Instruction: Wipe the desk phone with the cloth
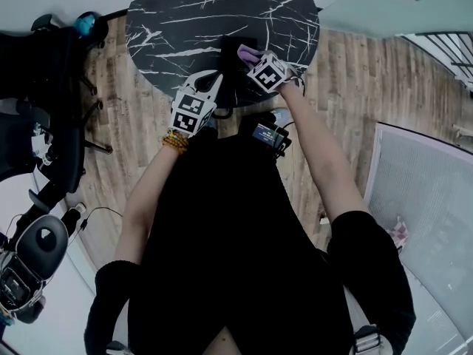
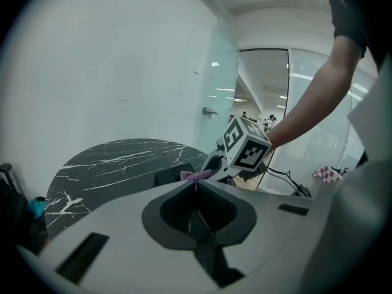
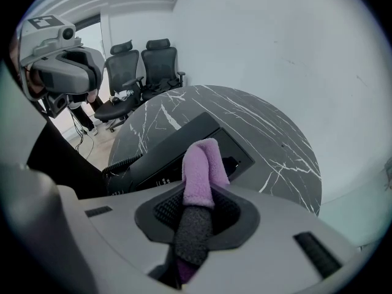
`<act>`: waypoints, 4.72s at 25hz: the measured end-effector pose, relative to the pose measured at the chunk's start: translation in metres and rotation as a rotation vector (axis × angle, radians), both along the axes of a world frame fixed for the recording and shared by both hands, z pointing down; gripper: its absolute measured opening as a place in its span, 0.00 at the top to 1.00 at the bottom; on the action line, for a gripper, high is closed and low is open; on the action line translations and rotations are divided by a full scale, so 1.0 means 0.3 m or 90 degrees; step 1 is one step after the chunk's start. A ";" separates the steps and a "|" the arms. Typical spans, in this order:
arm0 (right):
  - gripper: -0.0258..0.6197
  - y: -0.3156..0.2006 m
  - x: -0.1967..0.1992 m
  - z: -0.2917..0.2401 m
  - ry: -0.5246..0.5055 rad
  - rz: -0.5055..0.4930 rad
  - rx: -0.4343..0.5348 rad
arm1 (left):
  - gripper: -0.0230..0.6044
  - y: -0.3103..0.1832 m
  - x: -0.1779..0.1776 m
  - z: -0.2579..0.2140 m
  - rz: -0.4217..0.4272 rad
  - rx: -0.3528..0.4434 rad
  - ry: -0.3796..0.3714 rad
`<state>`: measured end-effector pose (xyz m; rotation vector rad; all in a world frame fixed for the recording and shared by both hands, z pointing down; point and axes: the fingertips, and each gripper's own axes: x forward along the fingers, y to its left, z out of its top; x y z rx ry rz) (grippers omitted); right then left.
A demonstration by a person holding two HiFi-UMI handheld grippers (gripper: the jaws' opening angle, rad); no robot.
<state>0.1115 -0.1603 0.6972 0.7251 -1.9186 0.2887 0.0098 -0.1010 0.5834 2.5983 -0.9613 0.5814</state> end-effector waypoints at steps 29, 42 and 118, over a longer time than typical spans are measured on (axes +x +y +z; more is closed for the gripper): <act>0.83 0.142 -0.011 0.074 -0.010 -0.002 -0.026 | 0.93 0.012 0.002 0.007 0.008 -0.003 -0.007; 0.84 0.227 -0.027 0.106 -0.013 -0.025 -0.052 | 0.93 0.006 -0.008 0.009 0.005 -0.003 -0.007; 0.83 0.230 -0.120 -0.840 -0.424 0.160 0.414 | 0.93 -0.016 0.031 -0.494 -0.047 0.267 0.073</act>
